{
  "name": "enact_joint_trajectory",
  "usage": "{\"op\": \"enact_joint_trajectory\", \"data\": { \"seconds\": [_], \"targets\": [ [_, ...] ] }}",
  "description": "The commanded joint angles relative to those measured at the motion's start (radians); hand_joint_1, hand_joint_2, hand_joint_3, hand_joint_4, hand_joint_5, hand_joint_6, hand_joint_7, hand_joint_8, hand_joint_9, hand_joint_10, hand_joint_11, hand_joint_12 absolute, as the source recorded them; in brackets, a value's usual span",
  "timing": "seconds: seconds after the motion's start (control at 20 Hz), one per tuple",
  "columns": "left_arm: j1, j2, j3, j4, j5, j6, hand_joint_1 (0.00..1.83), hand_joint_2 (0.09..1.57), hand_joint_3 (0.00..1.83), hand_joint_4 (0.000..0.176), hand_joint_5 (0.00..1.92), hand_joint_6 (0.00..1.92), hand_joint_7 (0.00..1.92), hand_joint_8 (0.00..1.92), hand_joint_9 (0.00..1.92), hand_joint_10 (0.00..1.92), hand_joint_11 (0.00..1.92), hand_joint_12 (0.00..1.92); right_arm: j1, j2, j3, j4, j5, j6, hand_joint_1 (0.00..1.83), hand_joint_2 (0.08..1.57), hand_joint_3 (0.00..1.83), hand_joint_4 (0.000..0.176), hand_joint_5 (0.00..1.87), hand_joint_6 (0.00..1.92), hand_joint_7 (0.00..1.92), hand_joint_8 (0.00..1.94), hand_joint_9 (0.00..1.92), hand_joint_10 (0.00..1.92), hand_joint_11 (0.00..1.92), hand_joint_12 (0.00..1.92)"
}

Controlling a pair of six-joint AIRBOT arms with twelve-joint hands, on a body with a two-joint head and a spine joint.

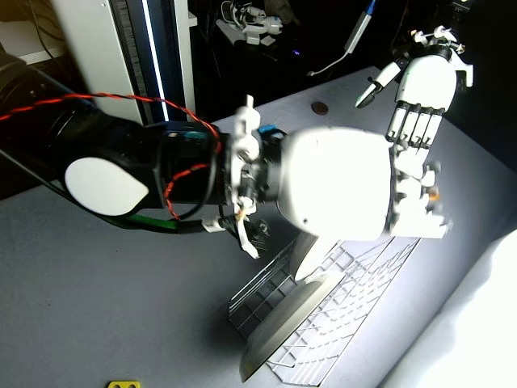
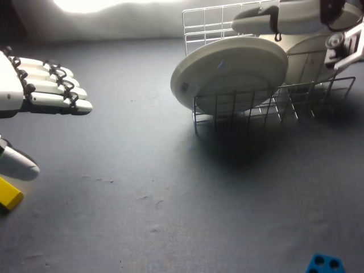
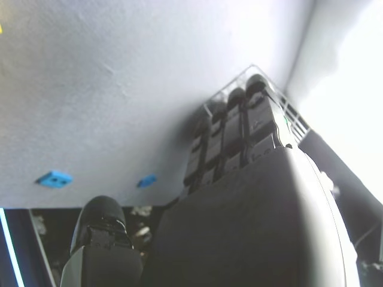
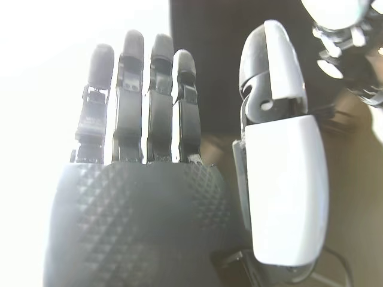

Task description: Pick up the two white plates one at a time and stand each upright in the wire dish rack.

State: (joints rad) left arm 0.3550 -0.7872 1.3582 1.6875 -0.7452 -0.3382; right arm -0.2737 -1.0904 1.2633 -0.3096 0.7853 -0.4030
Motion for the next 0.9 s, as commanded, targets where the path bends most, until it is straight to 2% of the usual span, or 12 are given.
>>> {"op": "enact_joint_trajectory", "data": {
  "seconds": [0.0,0.25,0.55,0.85],
  "targets": [
    [-0.010,0.010,-0.004,-0.046,-0.012,-0.001,0.00,1.11,0.00,0.000,0.01,0.00,0.00,0.00,0.00,0.00,0.00,0.00,-0.002,0.006,-0.004,0.018,0.151,-0.013,0.95,1.10,0.01,0.000,0.48,0.00,0.56,0.00,0.48,0.12,0.02,1.31],
    [-0.004,0.032,-0.050,-0.031,-0.016,-0.003,0.00,1.11,0.00,0.000,0.01,0.00,0.00,0.00,0.00,0.00,0.00,0.00,-0.006,0.050,-0.046,-0.034,0.199,-0.066,0.91,1.10,0.00,0.000,0.44,0.00,0.52,0.00,0.45,0.09,0.00,1.27],
    [0.002,0.032,-0.047,-0.009,-0.016,-0.002,0.00,1.13,0.01,0.000,0.03,0.01,0.01,0.00,0.01,0.00,0.01,0.01,-0.006,0.132,-0.127,-0.169,0.197,-0.108,0.91,1.10,0.00,0.000,0.41,0.00,0.48,0.00,0.44,0.06,0.00,1.26],
    [0.012,0.027,-0.061,-0.006,-0.008,0.008,0.00,1.13,0.00,0.000,0.09,0.01,0.10,0.01,0.08,0.01,0.05,0.03,-0.016,0.146,-0.132,-0.271,0.166,-0.108,0.97,0.99,0.00,0.000,0.44,0.01,0.50,0.01,0.48,0.05,0.00,1.23]
  ]
}}
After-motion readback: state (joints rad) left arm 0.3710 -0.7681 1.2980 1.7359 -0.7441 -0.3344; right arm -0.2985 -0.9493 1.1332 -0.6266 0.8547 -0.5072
